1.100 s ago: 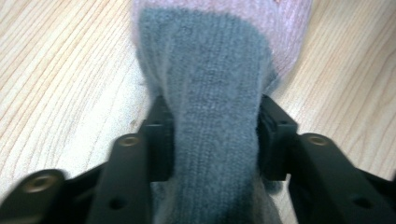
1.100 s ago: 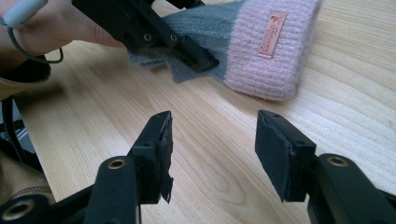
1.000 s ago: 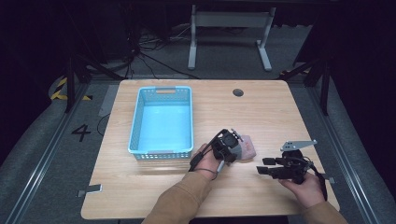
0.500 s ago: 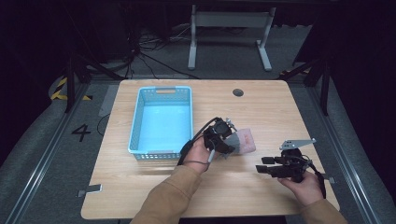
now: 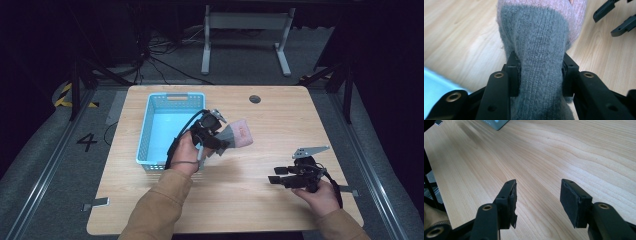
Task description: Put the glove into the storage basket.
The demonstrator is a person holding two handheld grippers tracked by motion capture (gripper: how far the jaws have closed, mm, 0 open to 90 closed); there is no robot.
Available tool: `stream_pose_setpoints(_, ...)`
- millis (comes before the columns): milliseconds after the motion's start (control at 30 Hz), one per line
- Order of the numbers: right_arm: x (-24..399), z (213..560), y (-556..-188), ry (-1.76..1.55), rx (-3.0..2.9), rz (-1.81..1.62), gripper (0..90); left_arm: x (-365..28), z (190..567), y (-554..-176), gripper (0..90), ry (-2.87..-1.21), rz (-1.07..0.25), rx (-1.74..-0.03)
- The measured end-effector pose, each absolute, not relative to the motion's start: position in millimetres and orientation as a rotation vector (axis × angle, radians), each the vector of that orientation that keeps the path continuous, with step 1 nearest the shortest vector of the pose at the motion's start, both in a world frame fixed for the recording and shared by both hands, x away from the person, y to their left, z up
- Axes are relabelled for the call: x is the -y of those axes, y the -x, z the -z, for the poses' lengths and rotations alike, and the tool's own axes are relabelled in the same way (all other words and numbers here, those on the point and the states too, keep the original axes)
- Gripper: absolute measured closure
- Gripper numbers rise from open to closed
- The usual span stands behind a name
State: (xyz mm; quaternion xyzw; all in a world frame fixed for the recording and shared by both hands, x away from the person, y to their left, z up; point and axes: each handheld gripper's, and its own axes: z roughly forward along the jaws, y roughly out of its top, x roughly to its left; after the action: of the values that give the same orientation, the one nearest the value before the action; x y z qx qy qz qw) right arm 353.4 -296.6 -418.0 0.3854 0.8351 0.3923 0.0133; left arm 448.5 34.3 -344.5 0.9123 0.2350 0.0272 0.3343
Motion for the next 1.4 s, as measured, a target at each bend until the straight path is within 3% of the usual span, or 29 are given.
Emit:
stream_pose_setpoints(533, 299.7, 426.3, -347.9, -1.250, -2.613, -1.189, 48.0, -95.6, 326.2, -460.7, 61.3, -2.345, -0.177, -0.680)
stream_pose_setpoints(900, 304.0, 431.2, -344.8, -1.306, -2.618, -1.174, 47.6, -141.3, 345.0, -479.1, 61.0, -2.410, -0.194, -0.760)
stream_pose_setpoints(1400, 309.5, 433.5, -334.3, -1.358, -2.611, -1.138, 47.5, -153.9, 379.1, -501.8, 60.5, -2.508, -0.157, -0.862)
